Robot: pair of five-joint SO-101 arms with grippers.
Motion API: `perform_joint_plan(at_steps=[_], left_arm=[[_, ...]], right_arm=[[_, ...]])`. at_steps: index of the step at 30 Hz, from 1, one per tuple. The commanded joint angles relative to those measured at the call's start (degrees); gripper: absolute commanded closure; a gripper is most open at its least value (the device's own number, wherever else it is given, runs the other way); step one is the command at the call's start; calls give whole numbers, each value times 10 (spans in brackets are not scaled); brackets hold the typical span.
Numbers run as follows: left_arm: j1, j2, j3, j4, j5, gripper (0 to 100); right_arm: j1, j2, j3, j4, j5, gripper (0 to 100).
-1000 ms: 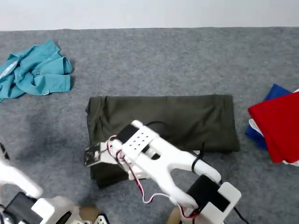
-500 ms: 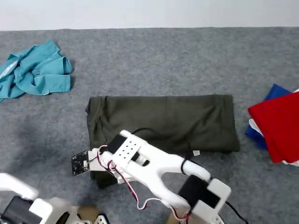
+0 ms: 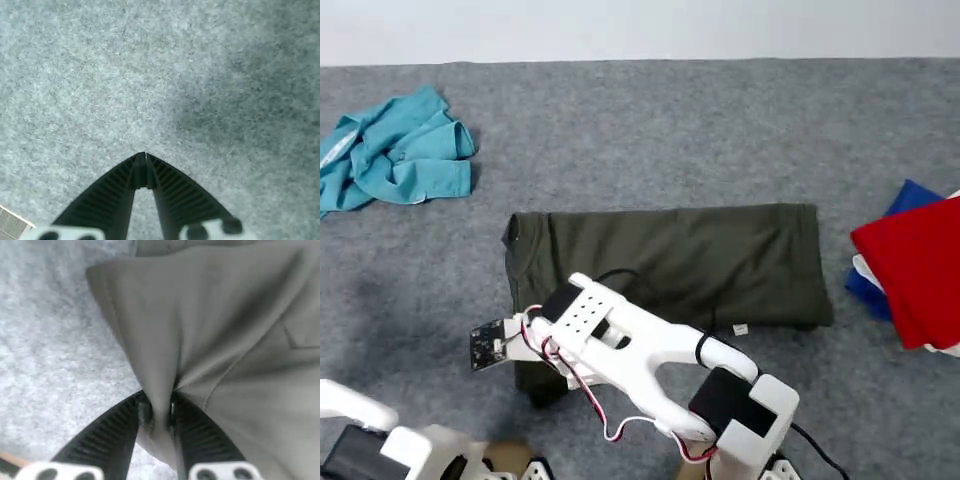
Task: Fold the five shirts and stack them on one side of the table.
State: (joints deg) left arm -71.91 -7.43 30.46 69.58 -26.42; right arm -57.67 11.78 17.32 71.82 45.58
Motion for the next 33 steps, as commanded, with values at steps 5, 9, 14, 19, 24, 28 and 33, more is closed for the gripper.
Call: perform_joint_plan(at_steps=[5, 9, 14, 19, 24, 28, 33], left_arm=[[-2, -25, -3, -5, -4, 996], [-4, -25, -3, -2, -4, 996], [-4, -25, -3, 0, -4, 996], [-2, -25, -3, -2, -4, 996], [0, -25, -3, -1, -4, 996], [0, -25, -3, -4, -4, 996], [0, -25, -3, -4, -3, 996]], right_arm=[[-2, -2, -93, 59, 5, 941], [27, 0, -116, 56, 7, 941], [91, 0, -142, 21, 37, 941], [155, 2, -142, -43, 65, 941], [184, 48, -183, -31, 72, 941], [166, 80, -234, 58, 69, 936], [117, 80, -273, 169, 18, 831]])
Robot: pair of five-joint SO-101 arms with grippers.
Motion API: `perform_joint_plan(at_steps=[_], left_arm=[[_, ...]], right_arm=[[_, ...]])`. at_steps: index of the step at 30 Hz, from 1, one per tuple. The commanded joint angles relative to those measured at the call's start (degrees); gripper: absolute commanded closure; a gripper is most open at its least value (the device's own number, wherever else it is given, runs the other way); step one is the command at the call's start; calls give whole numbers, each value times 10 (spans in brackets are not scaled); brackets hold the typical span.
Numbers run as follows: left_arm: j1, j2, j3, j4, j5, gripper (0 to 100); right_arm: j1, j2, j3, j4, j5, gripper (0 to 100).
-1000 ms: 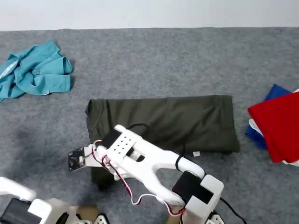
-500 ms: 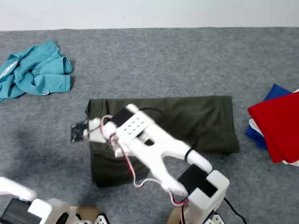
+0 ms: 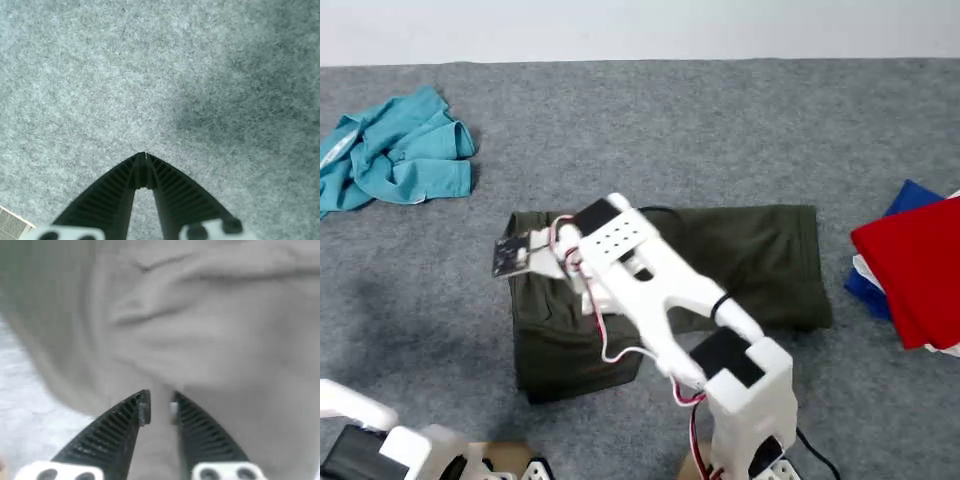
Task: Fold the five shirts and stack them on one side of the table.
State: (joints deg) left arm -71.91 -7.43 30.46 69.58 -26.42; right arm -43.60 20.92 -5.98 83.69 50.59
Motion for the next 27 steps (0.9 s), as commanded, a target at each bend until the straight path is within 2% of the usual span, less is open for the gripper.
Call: perform_joint_plan(at_steps=[1, 6, 9, 12, 20, 27], left_arm=[[-1, -25, -3, -4, -3, 996], [-4, -25, -3, -5, -2, 996], [-4, -25, -3, -5, -1, 995], [-4, -25, -3, -5, 0, 995], [-4, -25, -3, -5, 0, 995], [-4, -25, -3, -5, 0, 995]], right_arm=[[-29, -17, -40, 65, -35, 816], [-62, -46, -30, 121, -36, 809], [-80, -65, 11, 114, -40, 809], [-93, -92, 91, 65, -40, 809], [-116, -217, 317, -143, -102, 809], [-122, -211, 351, -204, -105, 809]])
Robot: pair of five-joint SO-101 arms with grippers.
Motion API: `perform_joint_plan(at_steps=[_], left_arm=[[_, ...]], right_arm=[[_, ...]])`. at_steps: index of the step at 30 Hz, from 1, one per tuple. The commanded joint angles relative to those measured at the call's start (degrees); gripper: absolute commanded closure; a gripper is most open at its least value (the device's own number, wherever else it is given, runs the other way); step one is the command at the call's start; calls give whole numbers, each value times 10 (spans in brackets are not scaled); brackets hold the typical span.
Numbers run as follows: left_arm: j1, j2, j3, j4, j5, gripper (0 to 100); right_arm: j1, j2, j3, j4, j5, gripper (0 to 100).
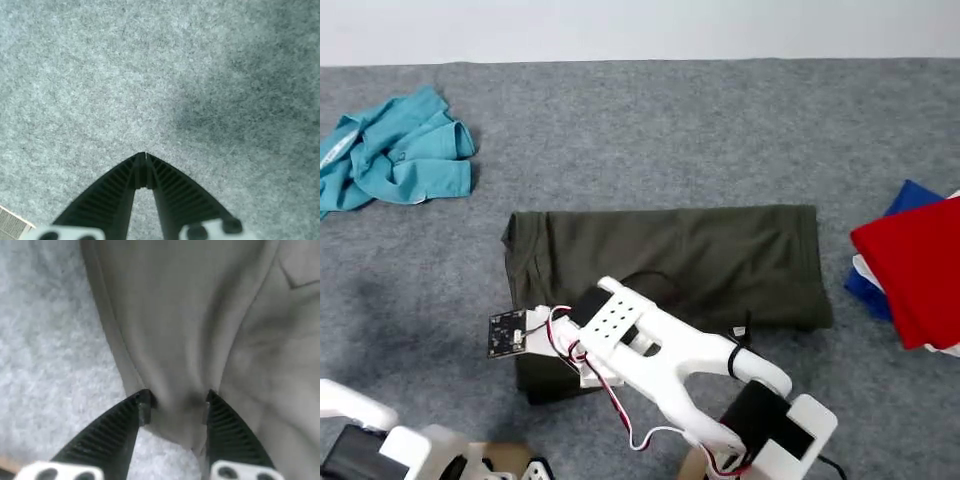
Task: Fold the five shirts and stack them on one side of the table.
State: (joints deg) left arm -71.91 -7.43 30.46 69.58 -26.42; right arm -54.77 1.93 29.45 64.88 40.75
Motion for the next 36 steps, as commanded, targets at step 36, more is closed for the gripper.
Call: perform_joint_plan(at_steps=[36], left_arm=[[-4, -25, 22, -5, -3, 995]], right_arm=[[98, 65, -188, -34, 71, 987]])
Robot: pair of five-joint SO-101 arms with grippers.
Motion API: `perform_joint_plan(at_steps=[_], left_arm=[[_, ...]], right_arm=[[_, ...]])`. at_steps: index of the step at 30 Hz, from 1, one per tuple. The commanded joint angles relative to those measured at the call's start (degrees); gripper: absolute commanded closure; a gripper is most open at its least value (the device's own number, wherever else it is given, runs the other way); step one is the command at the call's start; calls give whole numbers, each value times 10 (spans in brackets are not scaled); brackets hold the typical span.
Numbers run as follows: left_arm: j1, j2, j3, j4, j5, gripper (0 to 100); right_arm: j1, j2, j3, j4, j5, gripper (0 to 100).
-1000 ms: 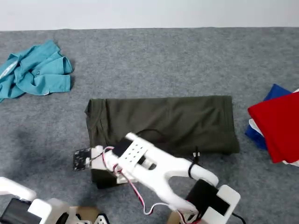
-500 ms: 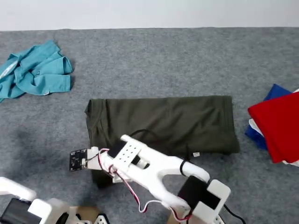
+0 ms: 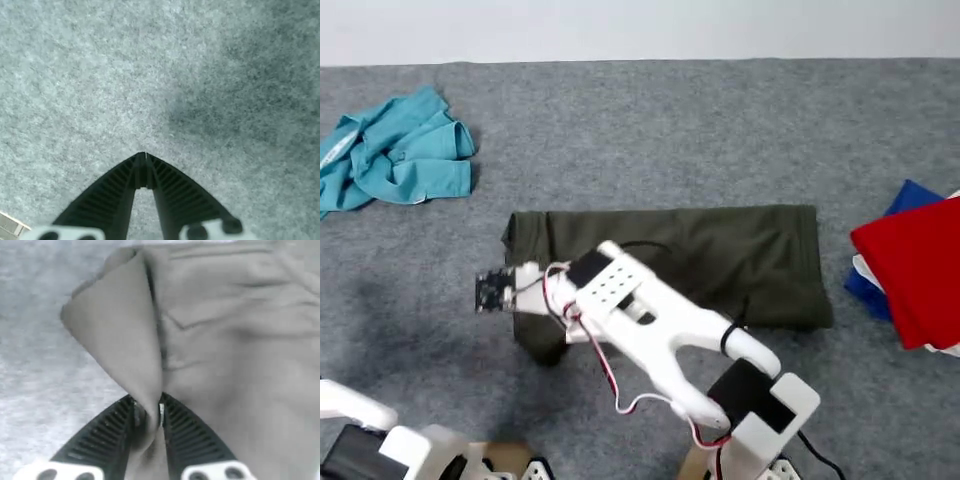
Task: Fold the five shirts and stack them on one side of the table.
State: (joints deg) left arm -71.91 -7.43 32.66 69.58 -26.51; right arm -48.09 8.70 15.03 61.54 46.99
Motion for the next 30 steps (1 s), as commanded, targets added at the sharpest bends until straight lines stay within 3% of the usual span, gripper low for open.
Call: perform_joint_plan(at_steps=[1, 16, 19, 24, 30], left_arm=[[-4, -25, 0, -5, -2, 995], [-2, -25, 0, -5, -1, 995], [-2, -25, 0, -5, -1, 995], [-1, -25, 0, -5, -1, 995], [-1, -25, -2, -5, -1, 995]], right_arm=[[40, -1, -52, -1, 9, 987], [131, 193, -268, 29, 5, 983], [131, 205, -297, 73, -3, 913], [145, 208, -343, 115, -82, 757], [186, 227, -398, 97, -76, 752]])
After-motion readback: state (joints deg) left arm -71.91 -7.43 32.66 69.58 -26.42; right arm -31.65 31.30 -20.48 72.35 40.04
